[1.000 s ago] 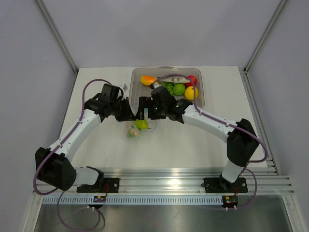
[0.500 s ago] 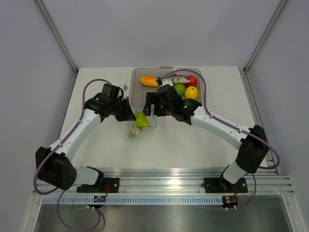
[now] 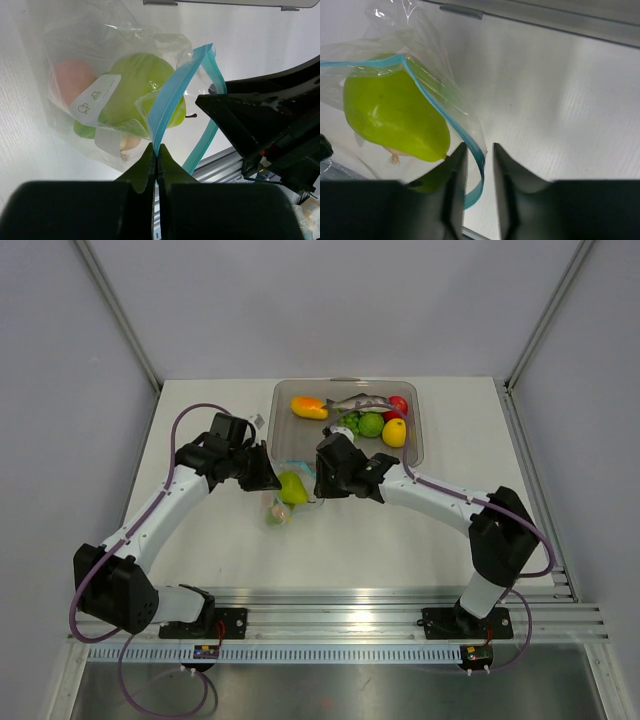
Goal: Place the food in the zip-top bag and seal the zipper
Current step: Adjust the zipper food storage bag at the center of the board.
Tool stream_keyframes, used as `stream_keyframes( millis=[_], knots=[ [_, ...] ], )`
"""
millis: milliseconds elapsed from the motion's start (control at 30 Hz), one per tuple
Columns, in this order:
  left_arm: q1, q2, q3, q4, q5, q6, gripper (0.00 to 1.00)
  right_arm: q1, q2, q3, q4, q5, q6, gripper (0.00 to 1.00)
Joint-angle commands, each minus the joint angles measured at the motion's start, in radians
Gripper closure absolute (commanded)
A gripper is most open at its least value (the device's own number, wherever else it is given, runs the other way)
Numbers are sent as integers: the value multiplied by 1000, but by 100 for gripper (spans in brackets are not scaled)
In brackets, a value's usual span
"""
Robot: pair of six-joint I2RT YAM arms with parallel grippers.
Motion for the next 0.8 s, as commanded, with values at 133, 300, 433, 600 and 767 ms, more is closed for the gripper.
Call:
stream_keyframes(
  millis=[133, 300, 433, 600, 767],
  knots=[
    [31, -9, 83, 3, 18, 53, 100, 6, 12, 130, 1, -29, -1, 100],
    [49, -9, 117, -43, -126, 102, 100, 27, -70, 200, 33, -92, -10, 100],
    [63, -7, 120, -93, -228, 131, 100, 41, -97, 163, 35, -56, -9, 100],
    [69, -63, 134, -123, -240, 142, 100, 40, -36, 54, 3, 36, -1, 100],
    [63, -75, 117, -114, -228, 141, 100, 43, -12, 66, 22, -32, 20, 100]
  ],
)
